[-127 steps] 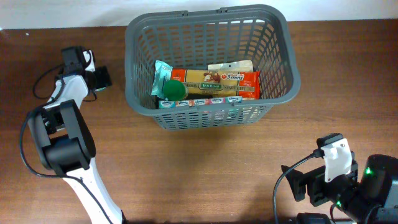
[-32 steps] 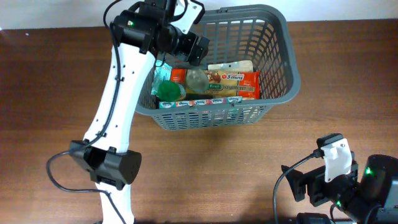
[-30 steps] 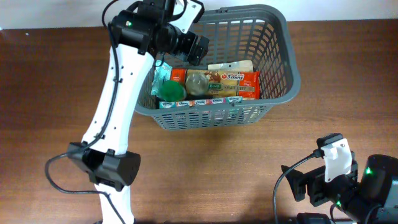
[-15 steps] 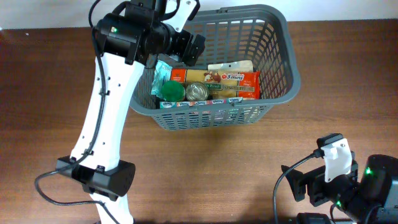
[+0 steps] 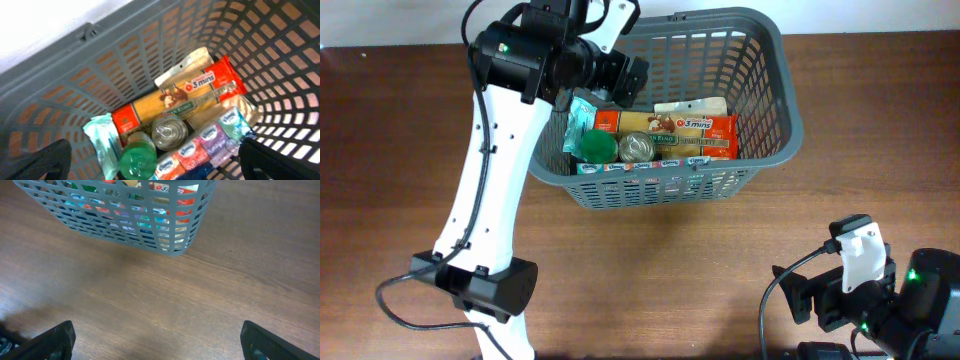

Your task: Pack container

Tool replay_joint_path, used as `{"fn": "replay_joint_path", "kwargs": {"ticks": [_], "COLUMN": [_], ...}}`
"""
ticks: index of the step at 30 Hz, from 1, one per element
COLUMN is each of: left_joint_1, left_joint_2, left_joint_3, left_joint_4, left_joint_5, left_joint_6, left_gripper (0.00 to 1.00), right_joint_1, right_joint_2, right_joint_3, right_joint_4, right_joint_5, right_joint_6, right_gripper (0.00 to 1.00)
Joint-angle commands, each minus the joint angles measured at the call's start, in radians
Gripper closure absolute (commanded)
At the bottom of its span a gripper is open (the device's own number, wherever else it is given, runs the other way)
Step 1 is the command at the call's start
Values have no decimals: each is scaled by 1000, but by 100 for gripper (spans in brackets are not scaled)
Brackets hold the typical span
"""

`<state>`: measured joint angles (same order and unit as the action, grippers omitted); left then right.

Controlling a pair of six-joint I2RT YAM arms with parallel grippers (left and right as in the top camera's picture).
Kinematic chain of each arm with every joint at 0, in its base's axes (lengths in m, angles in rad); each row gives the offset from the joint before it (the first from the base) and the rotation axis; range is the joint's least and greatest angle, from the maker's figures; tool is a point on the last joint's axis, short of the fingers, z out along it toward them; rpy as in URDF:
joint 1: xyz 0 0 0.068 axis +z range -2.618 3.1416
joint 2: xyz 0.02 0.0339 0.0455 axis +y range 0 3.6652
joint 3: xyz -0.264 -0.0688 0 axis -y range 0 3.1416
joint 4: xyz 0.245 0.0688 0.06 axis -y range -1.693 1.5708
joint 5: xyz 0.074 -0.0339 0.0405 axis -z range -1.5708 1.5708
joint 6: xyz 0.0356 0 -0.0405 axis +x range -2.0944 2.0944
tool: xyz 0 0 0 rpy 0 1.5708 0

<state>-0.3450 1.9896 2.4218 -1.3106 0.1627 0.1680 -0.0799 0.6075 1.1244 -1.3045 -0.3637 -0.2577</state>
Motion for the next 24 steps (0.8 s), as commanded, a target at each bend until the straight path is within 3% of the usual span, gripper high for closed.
{"fn": "replay_joint_path", "kwargs": {"ticks": [1, 9, 24], "left_joint_1": [1, 2, 1], "left_joint_2": [-31, -127, -433], "left_joint_3": [16, 16, 3], "left_joint_4": [4, -59, -187], "left_joint_5": [-114, -262, -269], "left_joint_6": [-1, -54, -55], "left_gripper": [1, 1, 1], "right_joint_1": [-8, -8, -8], "right_joint_2": [1, 1, 1], "right_joint_3": [-3, -3, -3], "right_joint_4": [3, 3, 3], "right_joint_5": [2, 2, 2], "right_joint_6": [8, 8, 8], "right_gripper": [1, 1, 1]}}
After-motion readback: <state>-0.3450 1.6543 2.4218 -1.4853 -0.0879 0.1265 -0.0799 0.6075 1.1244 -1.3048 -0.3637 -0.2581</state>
